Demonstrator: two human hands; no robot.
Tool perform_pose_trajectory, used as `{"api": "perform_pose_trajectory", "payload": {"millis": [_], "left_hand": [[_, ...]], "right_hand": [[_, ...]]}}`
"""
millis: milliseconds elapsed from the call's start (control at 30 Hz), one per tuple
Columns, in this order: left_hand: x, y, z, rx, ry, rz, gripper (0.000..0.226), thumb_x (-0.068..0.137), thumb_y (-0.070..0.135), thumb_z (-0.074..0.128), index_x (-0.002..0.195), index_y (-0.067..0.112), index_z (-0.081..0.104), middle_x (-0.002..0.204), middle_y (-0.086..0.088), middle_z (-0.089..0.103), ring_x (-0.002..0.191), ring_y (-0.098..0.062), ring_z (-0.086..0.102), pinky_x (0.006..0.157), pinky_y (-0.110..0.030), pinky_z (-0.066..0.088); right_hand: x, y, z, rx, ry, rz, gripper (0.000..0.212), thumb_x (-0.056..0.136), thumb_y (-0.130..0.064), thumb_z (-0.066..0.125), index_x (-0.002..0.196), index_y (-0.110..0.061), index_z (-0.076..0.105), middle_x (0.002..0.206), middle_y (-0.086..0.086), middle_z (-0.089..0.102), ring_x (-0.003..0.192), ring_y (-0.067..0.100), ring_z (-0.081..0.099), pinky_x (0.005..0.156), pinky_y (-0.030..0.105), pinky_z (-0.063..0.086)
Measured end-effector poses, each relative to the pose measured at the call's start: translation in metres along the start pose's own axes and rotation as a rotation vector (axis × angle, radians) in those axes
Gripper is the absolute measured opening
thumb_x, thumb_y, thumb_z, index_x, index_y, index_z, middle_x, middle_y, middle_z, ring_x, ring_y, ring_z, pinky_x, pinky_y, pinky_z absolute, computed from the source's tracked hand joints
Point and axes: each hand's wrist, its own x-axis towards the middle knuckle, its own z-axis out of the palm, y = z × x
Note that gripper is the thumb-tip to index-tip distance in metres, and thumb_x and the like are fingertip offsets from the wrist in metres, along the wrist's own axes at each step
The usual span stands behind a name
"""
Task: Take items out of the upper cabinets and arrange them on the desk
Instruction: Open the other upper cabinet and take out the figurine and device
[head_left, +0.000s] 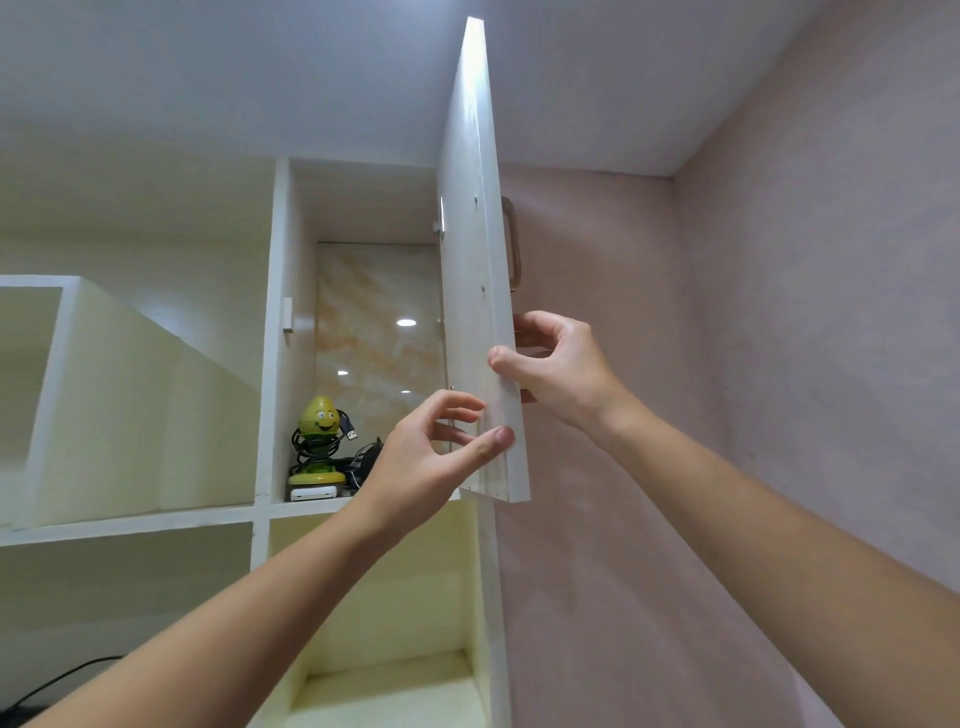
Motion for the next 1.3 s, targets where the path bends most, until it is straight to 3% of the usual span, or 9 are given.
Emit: {"api": "perform_pose_trajectory", "payload": {"millis": [167, 367, 567, 633, 800, 900, 1033, 1167, 1300], "left_hand": [[0.002, 0.002, 0.014, -0.005, 0.018, -0.026, 0.045, 0.073, 0.060, 0.076, 0.106, 0.033, 0.064, 0.110, 0.010, 0.066, 0.092, -0.001, 0.065, 0.070, -0.009, 0.046], [0.002, 0.005, 0.015, 0.034, 0.001, -0.052, 0.050, 0.072, 0.066, 0.073, 0.108, 0.033, 0.062, 0.113, 0.011, 0.063, 0.092, 0.001, 0.063, 0.076, -0.019, 0.048], [-0.005, 0.013, 0.005, 0.152, -0.025, -0.019, 0.054, 0.083, 0.060, 0.069, 0.124, 0.026, 0.063, 0.117, 0.011, 0.065, 0.097, 0.004, 0.063, 0.081, -0.026, 0.055], [-0.008, 0.014, 0.003, 0.172, -0.039, -0.008, 0.054, 0.087, 0.057, 0.067, 0.130, 0.024, 0.062, 0.120, 0.011, 0.063, 0.101, 0.003, 0.062, 0.085, -0.026, 0.054], [-0.022, 0.011, -0.007, 0.257, -0.079, 0.008, 0.053, 0.093, 0.057, 0.058, 0.135, 0.025, 0.058, 0.127, 0.012, 0.062, 0.110, -0.005, 0.062, 0.096, -0.039, 0.052], [-0.040, 0.007, -0.011, 0.469, -0.102, 0.086, 0.055, 0.094, 0.058, 0.045, 0.137, 0.024, 0.054, 0.132, 0.008, 0.062, 0.116, -0.012, 0.060, 0.098, -0.042, 0.049], [-0.076, 0.000, -0.013, 0.721, -0.111, 0.200, 0.053, 0.098, 0.055, 0.034, 0.130, 0.020, 0.059, 0.126, 0.001, 0.065, 0.115, -0.022, 0.059, 0.094, -0.044, 0.046], [-0.126, -0.022, -0.012, 0.871, -0.130, 0.187, 0.055, 0.098, 0.055, 0.031, 0.123, 0.017, 0.063, 0.118, -0.002, 0.067, 0.105, -0.027, 0.062, 0.087, -0.041, 0.047], [-0.196, -0.046, -0.004, 0.947, -0.182, 0.045, 0.056, 0.095, 0.055, 0.031, 0.111, 0.016, 0.068, 0.105, -0.003, 0.069, 0.095, -0.029, 0.064, 0.079, -0.040, 0.048]], "right_hand": [[-0.003, 0.006, -0.010, 0.007, 0.026, -0.004, 0.015, 0.084, -0.023, 0.073, 0.099, -0.022, 0.073, 0.094, -0.005, 0.078, 0.085, 0.014, 0.075, 0.069, 0.037, 0.062], [-0.006, 0.008, -0.011, -0.036, 0.051, -0.007, 0.015, 0.085, -0.027, 0.071, 0.099, -0.022, 0.073, 0.093, -0.007, 0.078, 0.088, 0.011, 0.074, 0.073, 0.034, 0.060], [-0.015, -0.003, 0.006, -0.273, 0.100, -0.052, 0.015, 0.089, -0.035, 0.059, 0.091, -0.022, 0.066, 0.089, -0.011, 0.073, 0.084, 0.007, 0.069, 0.082, 0.035, 0.057], [-0.017, -0.008, 0.009, -0.303, 0.091, -0.037, 0.011, 0.091, -0.034, 0.060, 0.085, -0.026, 0.064, 0.084, -0.013, 0.071, 0.080, 0.005, 0.067, 0.078, 0.032, 0.054], [-0.036, -0.017, 0.013, -0.443, 0.040, 0.028, 0.032, 0.099, -0.029, 0.054, 0.068, -0.030, 0.046, 0.064, -0.015, 0.049, 0.058, -0.004, 0.050, 0.062, 0.018, 0.036], [-0.061, -0.014, 0.016, -0.561, -0.001, 0.076, 0.021, 0.099, -0.036, 0.048, 0.086, -0.028, 0.062, 0.082, -0.014, 0.065, 0.082, 0.008, 0.062, 0.080, 0.033, 0.048], [-0.111, -0.005, 0.020, -0.705, -0.044, 0.092, 0.031, 0.101, -0.038, 0.046, 0.119, -0.020, 0.065, 0.118, -0.002, 0.069, 0.112, 0.019, 0.061, 0.096, 0.039, 0.047], [-0.179, 0.017, 0.028, -0.832, -0.097, 0.079, 0.043, 0.101, -0.041, 0.043, 0.132, -0.015, 0.059, 0.131, 0.001, 0.063, 0.123, 0.021, 0.052, 0.097, 0.033, 0.040], [-0.262, 0.047, 0.044, -0.889, -0.200, 0.118, 0.052, 0.097, -0.046, 0.037, 0.129, -0.013, 0.061, 0.130, 0.001, 0.063, 0.123, 0.023, 0.052, 0.100, 0.038, 0.044]]}}
